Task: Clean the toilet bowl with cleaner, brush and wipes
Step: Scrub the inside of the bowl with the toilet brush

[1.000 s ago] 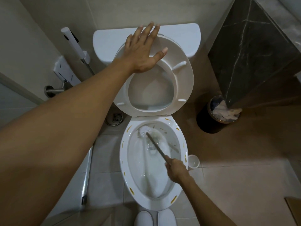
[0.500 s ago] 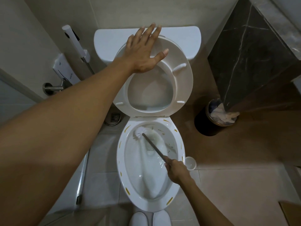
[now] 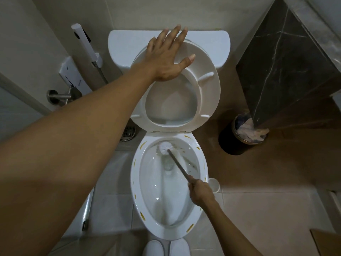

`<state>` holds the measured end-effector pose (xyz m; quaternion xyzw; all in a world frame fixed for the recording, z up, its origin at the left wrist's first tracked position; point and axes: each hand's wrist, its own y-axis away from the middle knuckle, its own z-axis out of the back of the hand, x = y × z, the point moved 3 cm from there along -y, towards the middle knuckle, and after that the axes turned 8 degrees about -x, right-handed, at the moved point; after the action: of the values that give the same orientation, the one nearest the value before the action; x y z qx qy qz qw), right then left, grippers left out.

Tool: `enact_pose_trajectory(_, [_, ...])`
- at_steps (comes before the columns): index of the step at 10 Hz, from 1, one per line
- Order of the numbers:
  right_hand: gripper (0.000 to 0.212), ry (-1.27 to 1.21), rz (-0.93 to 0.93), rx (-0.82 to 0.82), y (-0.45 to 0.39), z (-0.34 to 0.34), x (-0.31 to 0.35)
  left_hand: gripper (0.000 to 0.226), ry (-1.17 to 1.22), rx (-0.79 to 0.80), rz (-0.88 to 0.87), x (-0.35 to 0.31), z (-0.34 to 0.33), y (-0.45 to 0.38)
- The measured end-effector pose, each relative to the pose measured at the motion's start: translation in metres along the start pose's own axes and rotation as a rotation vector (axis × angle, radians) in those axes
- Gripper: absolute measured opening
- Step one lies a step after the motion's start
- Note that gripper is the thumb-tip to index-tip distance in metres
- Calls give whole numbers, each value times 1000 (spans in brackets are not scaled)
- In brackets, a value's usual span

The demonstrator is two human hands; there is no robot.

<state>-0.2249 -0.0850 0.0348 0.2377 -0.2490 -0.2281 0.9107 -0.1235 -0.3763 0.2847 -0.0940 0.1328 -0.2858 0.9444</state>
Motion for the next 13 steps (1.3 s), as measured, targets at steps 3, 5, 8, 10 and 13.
enact_pose_trajectory(3, [36,6,17,21,-3,-3,11,73,6,-9,6,0,-1,-1])
enact_pose_trajectory(5, [37,37,-49,-17,-4,18,-12,73,12,0,3,0,-1,0])
enact_pose_trajectory(8, [39,43,81,38,-7,11,14,72,15,-4,0,2,-1,-1])
enact_pose_trajectory(10, [39,35,-42,-2,-6,32,-17,72,19,-11,5,1,-2,-1])
enact_pose_trajectory(13, [38,72,71,42,-10,31,1,72,31,2,9,0,0,0])
